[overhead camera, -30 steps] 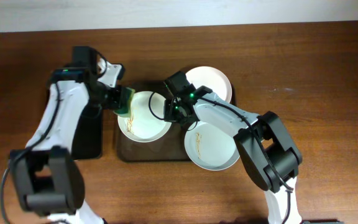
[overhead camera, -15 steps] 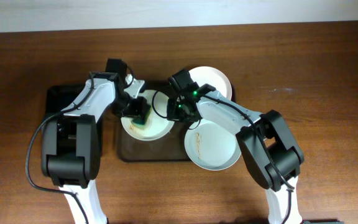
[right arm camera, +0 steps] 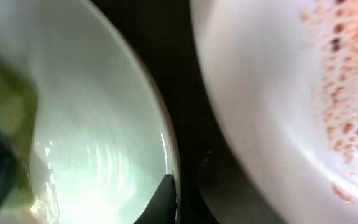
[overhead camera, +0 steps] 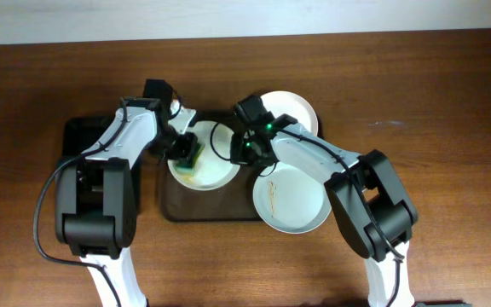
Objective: Clean dirty plates on tray and stack at the side
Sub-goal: 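Scrub the white plate with the sponge in the left gripper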
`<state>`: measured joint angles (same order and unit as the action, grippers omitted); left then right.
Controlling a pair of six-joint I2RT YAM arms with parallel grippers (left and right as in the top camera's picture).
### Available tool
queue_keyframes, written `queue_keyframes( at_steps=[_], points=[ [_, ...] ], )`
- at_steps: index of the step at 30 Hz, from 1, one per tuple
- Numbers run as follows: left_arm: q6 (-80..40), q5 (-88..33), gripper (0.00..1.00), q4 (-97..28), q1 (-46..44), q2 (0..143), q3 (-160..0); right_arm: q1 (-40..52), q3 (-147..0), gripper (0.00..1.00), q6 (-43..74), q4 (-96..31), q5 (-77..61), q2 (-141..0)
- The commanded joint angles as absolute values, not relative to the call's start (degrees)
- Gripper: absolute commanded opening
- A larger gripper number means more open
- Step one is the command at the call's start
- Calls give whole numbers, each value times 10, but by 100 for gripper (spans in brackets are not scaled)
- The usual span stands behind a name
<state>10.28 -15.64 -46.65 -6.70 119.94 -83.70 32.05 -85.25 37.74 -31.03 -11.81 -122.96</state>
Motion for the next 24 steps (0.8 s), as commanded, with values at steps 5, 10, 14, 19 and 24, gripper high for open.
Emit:
queue_keyframes(
  at_steps=[5, 10, 14, 19, 24],
  points=[
    [30, -60, 1, -426, -76, 1220, -895, 330, -852, 4, 378, -310, -122, -1238],
    [31, -33, 1, -538, -97, 1218, -1006, 330, -852, 4, 378, -310, -122, -1239],
    [30, -52, 1, -622, -97, 1219, -1001, 330, -852, 4, 378, -310, -122, -1239],
    [8, -90, 1, -529, -98, 1219, -866, 330, -852, 4, 378, -310, -122, -1239],
    [9, -182, 1, -527, -96, 1212, -865, 330, -852, 4, 378, -310, -149, -1239]
  ],
)
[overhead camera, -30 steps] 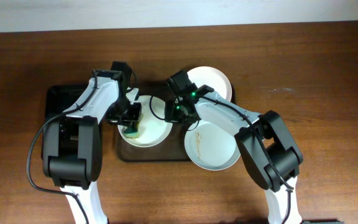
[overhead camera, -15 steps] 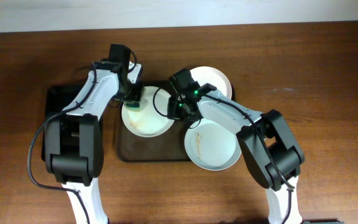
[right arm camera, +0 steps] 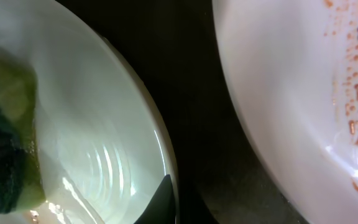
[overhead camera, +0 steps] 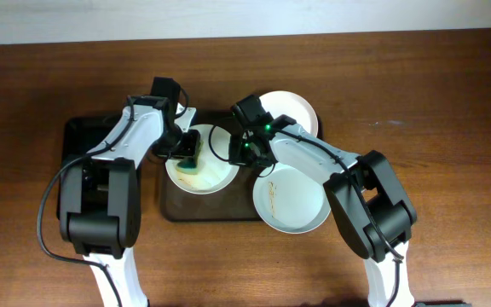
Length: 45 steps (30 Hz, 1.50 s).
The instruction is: Clean dirty plates on tray and stack at the side
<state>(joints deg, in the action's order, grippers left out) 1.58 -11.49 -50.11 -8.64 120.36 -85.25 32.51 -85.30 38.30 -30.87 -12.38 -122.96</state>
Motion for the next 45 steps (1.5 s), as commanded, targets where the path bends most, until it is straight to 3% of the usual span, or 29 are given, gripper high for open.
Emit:
queue_keyframes(
  at_steps=[1, 6, 9, 12, 18, 26, 36, 41, 45],
  points=[
    [10, -183, 0, -552, -94, 1204, -912, 330, -852, 4, 377, -310, -157, -1239],
    [33, -182, 0, -698, -46, 1190, -1192, 314, -852, 4, 335, -324, -175, -1196],
    [33, -182, 1, -708, -15, 1190, -1202, 319, -852, 4, 303, -377, -105, -1108],
    [33, -180, 1, -710, -10, 1190, -1202, 355, -852, 4, 302, -439, 74, -1025],
    [33, -152, 1, -709, -10, 1190, -1202, 489, -852, 4, 302, -502, 453, -1013],
    [33, -152, 1, -706, -10, 1190, -1202, 568, -852, 4, 297, -484, 691, -1017],
    [33, -152, 1, -706, -10, 1190, -1202, 587, -848, 4, 354, -451, 660, -1031],
    [12, -152, 1, -709, -10, 1190, -1200, 441, -848, 4, 490, -446, 240, -1053],
    [12, -152, 1, -742, -17, 1190, -1196, 396, -848, 4, 489, -383, 169, -1128]
  ],
)
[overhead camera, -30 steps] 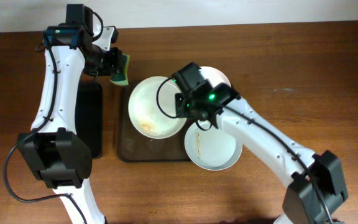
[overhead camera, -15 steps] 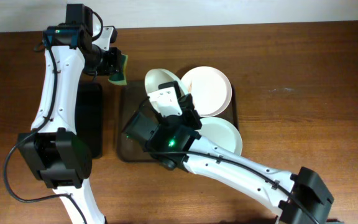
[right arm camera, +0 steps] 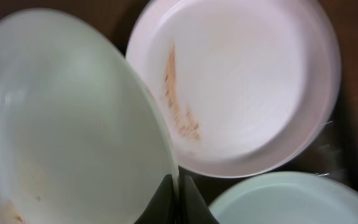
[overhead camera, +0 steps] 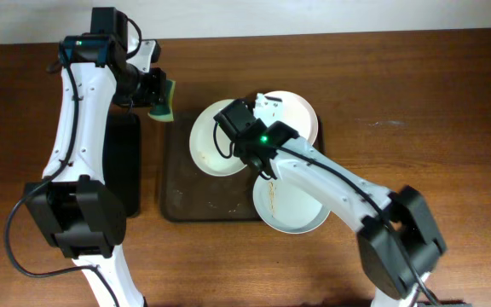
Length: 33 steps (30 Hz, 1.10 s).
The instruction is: Clean dirty plates on tray and stack at the side
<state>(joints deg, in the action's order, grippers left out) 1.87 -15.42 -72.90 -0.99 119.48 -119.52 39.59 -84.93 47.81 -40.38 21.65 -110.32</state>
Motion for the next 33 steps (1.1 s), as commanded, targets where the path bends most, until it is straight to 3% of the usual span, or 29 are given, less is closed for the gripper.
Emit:
queue_keyframes(
  at_steps=[1, 8, 15, 18, 23, 33],
  points=[
    [13, -152, 1, -748, -20, 1190, -1188, 398, -848, 4, 490, -361, 164, -1148],
    [-36, -142, 1, -737, -69, 1190, -1026, 397, -848, 4, 500, -308, 148, -1196],
    [-99, -141, 1, -469, -112, 1190, -810, 397, -848, 4, 500, -308, 141, -1197],
    [-98, -131, 1, -436, -128, 1190, -755, 397, -848, 4, 500, -308, 141, -1197],
    [-98, 59, 1, -291, -147, 1190, -712, 397, -848, 4, 498, -311, 138, -1197],
    [-98, 209, 1, -176, -149, 1082, -750, 396, -848, 4, 498, -310, 81, -1222]
  ],
)
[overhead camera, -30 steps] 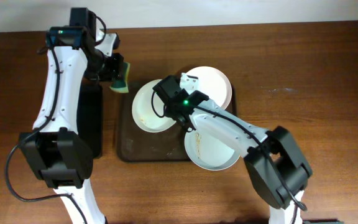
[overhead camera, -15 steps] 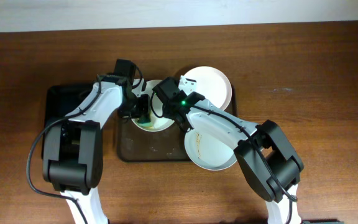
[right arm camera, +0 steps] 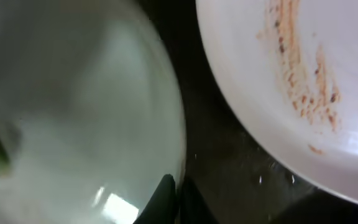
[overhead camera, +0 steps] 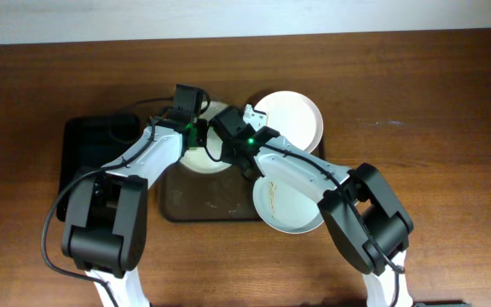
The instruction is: Clean dirty plates on tray and stack at the side
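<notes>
A pale plate (overhead camera: pixel 201 159) (right arm camera: pixel 92 112) lies at the back left of the brown tray (overhead camera: pixel 203 200). My right gripper (overhead camera: pixel 231 147) (right arm camera: pixel 174 186) is shut on its right rim. My left gripper (overhead camera: pixel 193 133) is down on the plate's far side, shut on the green sponge, which shows only at the left edge of the right wrist view. A white plate (overhead camera: pixel 292 205) (right arm camera: pixel 316 81) with reddish stains lies over the tray's right edge.
A clean white plate (overhead camera: pixel 295 119) sits on the wooden table behind the tray, to the right. A black bin (overhead camera: pixel 88 153) stands left of the tray. Both arms cross over the tray's back half.
My left gripper, then high at the back left with the sponge, is now down on the pale plate. The right gripper still pinches the rim, and the plate sits lower and further left.
At first the sponge was on the pale plate while my right gripper held the rim, and it stayed so at the second moment. Then the left arm was off at the back left and the plate was raised. Now sponge and plate are together again.
</notes>
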`<state>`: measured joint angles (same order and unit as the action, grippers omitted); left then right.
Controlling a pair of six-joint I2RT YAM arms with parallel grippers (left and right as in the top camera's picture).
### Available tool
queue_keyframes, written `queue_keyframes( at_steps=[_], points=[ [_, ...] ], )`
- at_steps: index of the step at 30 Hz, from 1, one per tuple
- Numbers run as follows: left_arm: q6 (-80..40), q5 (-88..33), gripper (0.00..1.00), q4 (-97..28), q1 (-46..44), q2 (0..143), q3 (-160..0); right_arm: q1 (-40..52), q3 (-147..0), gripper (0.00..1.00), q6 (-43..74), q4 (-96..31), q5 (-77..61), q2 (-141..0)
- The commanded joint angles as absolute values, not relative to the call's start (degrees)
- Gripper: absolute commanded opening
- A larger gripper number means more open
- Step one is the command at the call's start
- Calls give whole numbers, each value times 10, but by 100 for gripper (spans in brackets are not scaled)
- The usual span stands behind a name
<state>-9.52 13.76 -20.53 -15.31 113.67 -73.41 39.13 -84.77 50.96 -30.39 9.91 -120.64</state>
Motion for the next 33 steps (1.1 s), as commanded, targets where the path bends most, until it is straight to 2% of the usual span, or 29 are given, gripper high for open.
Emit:
queue_keyframes(
  at_steps=[1, 3, 7, 9, 11, 13, 15, 18, 19, 21, 25, 26, 29, 33],
  points=[
    [-98, 208, 1, -159, -149, 1072, -750, 396, -848, 4, 498, -310, 81, -1222],
    [-98, 202, 1, -173, -149, 1069, -750, 396, -848, 4, 498, -310, 81, -1222],
    [-99, 100, 1, -302, -148, 1036, -760, 396, -851, 4, 491, -317, 77, -1220],
    [-134, 44, 1, -377, -118, 1002, -789, 389, -877, 4, 436, -362, 63, -1180],
    [-146, -33, 1, -390, -76, 992, -796, 390, -878, 4, 418, -398, 86, -1130],
    [-172, -110, 1, -402, -26, 989, -796, 390, -878, 4, 388, -443, 145, -1074],
    [-171, -112, 1, -413, -13, 989, -796, 410, -878, 4, 334, -461, 267, -1021],
    [-171, -111, 1, -408, -13, 989, -796, 509, -878, 4, 282, -478, 546, -1006],
    [-171, -111, 1, -408, -13, 989, -796, 532, -878, 4, 277, -478, 576, -1010],
    [-171, -111, 1, -408, -13, 989, -795, 527, -878, 4, 321, -478, 441, -1011],
    [-171, -111, 1, -412, -13, 990, -795, 361, -878, 37, 355, -454, 95, -1029],
    [-171, -111, 1, -412, -13, 990, -795, 319, -878, 41, 354, -452, 36, -1051],
    [-171, -111, 1, -412, -13, 990, -795, 272, -878, 41, 339, -449, -90, -1126],
    [-171, -112, 1, -413, -13, 990, -795, 290, -878, 35, 337, -447, -107, -1186]
  ],
)
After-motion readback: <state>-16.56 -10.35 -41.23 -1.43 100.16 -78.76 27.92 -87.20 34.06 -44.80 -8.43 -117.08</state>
